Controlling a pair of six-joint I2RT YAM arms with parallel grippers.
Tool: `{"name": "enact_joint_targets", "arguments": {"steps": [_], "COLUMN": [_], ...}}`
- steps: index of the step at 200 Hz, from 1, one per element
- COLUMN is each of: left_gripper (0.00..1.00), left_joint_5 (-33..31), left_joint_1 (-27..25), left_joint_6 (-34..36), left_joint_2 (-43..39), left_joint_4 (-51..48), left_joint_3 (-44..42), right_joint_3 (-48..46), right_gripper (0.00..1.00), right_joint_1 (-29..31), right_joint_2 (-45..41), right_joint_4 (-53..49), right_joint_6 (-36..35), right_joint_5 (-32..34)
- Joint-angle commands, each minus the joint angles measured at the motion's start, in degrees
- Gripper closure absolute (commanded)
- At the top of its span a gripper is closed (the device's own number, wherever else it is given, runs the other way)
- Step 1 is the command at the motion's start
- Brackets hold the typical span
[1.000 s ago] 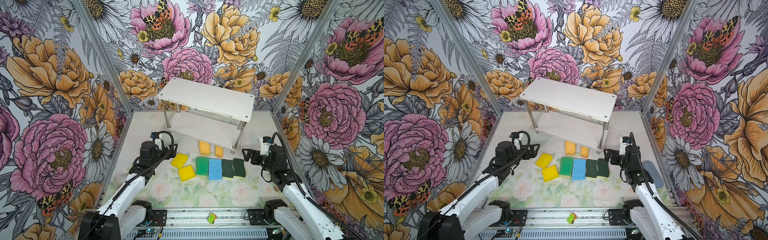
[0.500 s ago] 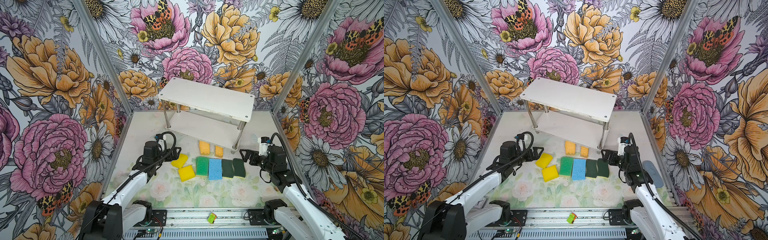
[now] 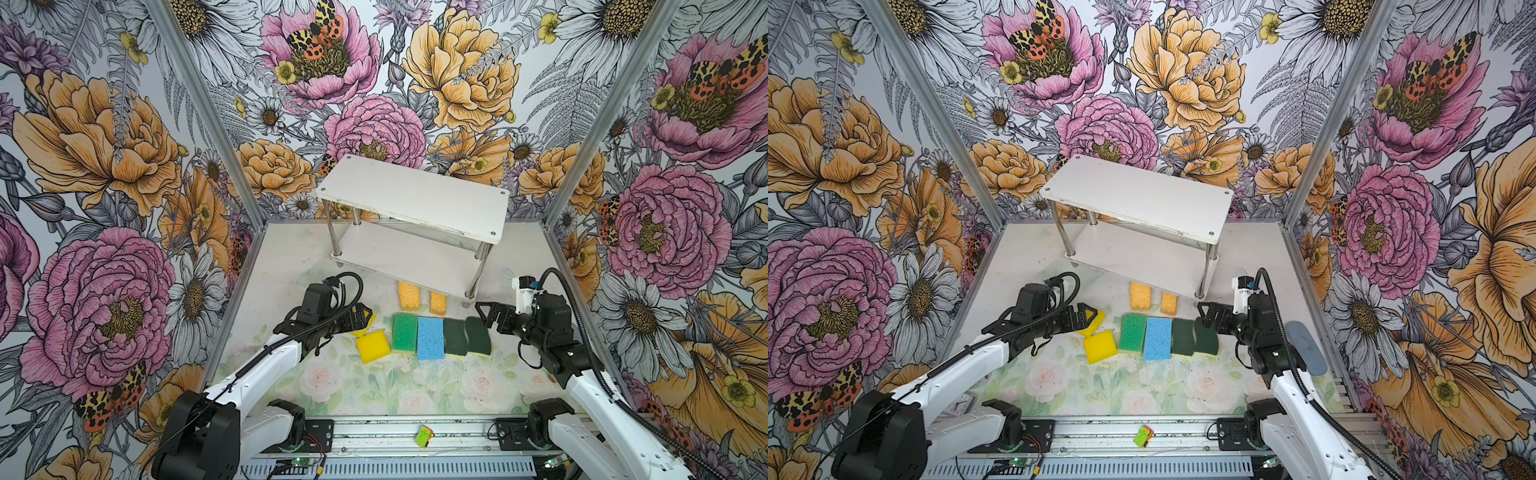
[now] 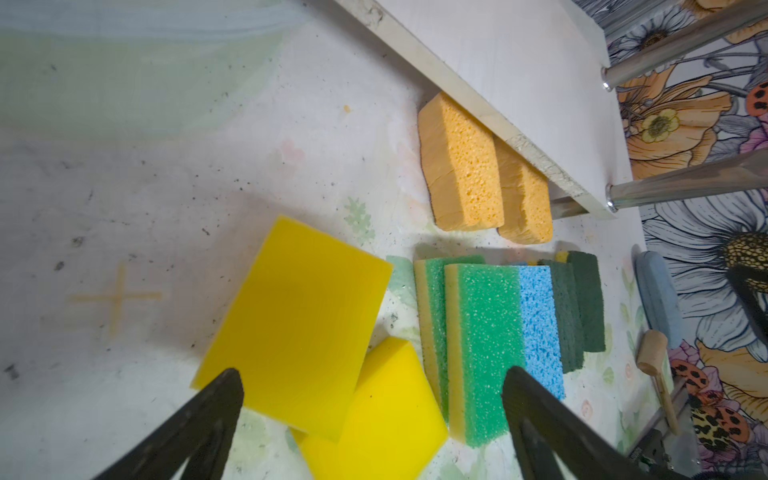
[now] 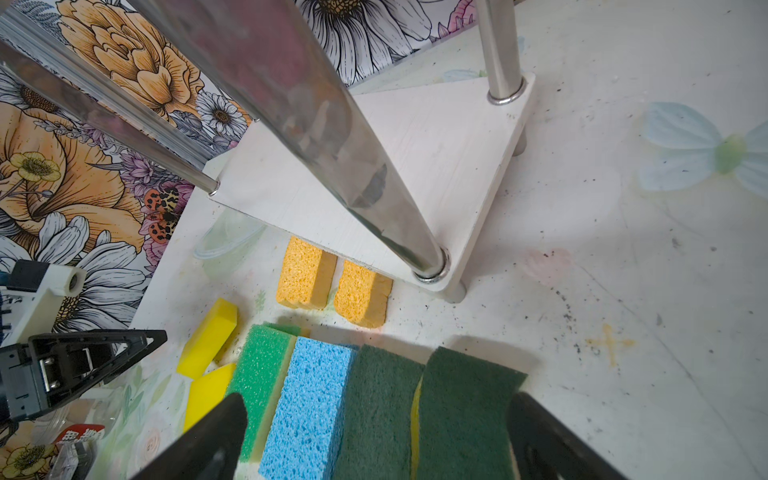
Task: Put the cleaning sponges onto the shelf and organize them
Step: 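Lower the left gripper over the yellow sponge nearest it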
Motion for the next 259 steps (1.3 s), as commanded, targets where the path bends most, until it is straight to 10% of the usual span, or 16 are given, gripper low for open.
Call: {"name": "enact_joint_targets", "arguments": {"steps": [1, 259], "left_gripper": [0.01, 0.01], "left_joint_5": [-5.26, -1.22], "left_joint_1": [0.77, -1.45], "left_joint_6": [-0.79, 11.83], "left_joint_2": [0.01, 19.72], "left_joint_4": [-3.55, -11.54], "left_joint_3": [1.07, 13.66], "right_joint_3": [-0.75, -1.38], "right_gripper": [0.00, 0.00], "right_joint_1": [0.45, 0.52], "right_joint_2": [-0.71, -0.91], "right_joint_4": [0.15, 0.16], "right_joint_6": [0.38, 0.29], "right_joint_5": [-1.16, -1.82]}}
